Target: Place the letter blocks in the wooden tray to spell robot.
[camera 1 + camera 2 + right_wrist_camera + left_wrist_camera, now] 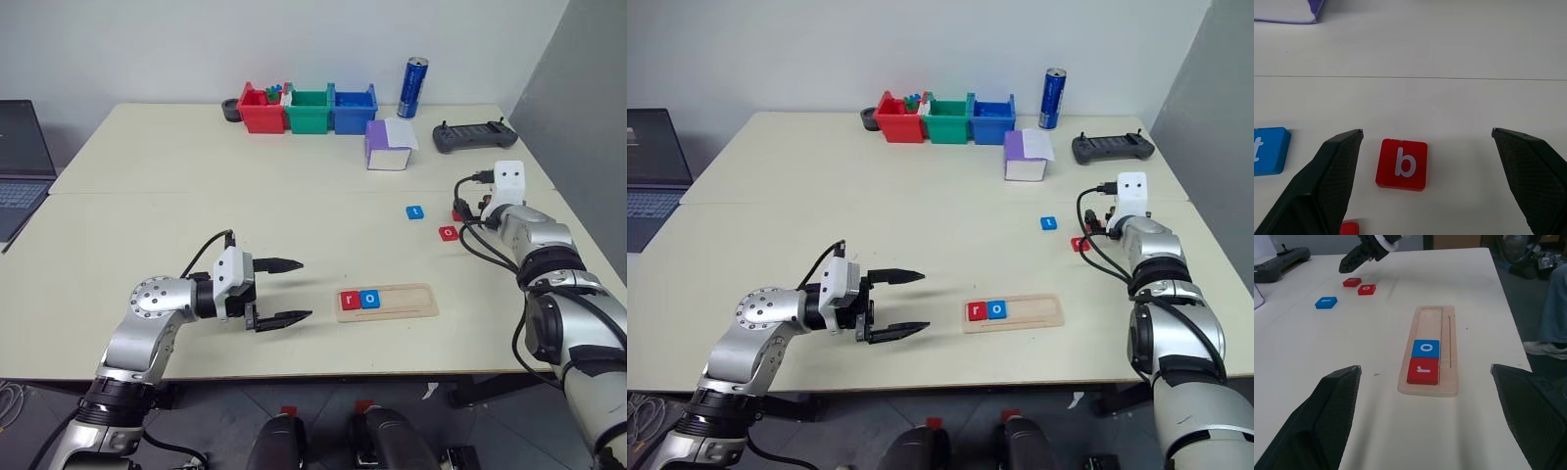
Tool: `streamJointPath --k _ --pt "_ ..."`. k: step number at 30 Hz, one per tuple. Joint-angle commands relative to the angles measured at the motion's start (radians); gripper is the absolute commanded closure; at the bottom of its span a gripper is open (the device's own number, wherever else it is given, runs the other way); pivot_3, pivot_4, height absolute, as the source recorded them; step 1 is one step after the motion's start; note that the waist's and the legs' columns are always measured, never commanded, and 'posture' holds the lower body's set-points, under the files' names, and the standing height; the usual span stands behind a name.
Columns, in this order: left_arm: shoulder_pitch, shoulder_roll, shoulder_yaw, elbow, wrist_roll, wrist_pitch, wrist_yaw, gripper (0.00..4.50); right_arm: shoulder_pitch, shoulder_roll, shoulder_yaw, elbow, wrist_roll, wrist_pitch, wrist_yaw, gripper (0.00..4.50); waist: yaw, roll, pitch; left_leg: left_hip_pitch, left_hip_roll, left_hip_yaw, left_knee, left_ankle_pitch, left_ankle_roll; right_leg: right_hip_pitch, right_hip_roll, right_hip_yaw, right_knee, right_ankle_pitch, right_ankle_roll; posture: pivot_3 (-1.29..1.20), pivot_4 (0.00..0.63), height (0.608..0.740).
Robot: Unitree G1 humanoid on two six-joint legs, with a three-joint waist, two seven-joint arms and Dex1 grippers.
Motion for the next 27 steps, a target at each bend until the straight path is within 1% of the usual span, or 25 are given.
streamJointPath --k 1,9,21,27 --pt "-0.001 -0.003 0.027 0.010 -0.022 -0.029 -0.010 0.00 -0.042 -0.003 -0.011 -0.004 -0.002 -0.019 -0.012 0.02 0.000 0.000 0.000 0.000 0.000 0.000 0.000 0.000 0.000 0.000 0.000 0.000 0.000 0.000 0.000 0.00 0.150 0.740" --pt "0.017 -0.003 0.034 0.057 -0.021 -0.082 -0.031 0.00 -0.057 0.003 -0.019 0.011 0.004 -0.020 -0.025 0.02 -0.002 0.000 0.000 0.000 0.000 0.000 0.000 0.000 0.000 0.000 0.000 0.000 0.000 0.000 0.000 0.00 0.150 0.740" --pt "0.024 0.002 0.033 0.005 -0.033 -0.049 -0.009 0.00 -0.050 0.023 -0.050 0.064 0.008 -0.049 -0.087 0.02 -0.001 0.000 0.000 0.000 0.000 0.000 0.000 0.000 0.000 0.000 0.000 0.000 0.000 0.000 0.000 0.00 0.150 0.740" --pt "0.014 0.005 0.037 0.008 -0.032 -0.041 -0.007 0.00 -0.051 0.042 -0.045 0.094 -0.004 -0.061 -0.081 0.02 -0.003 0.000 0.000 0.000 0.000 0.000 0.000 0.000 0.000 0.000 0.000 0.000 0.000 0.000 0.000 0.00 0.150 0.740"
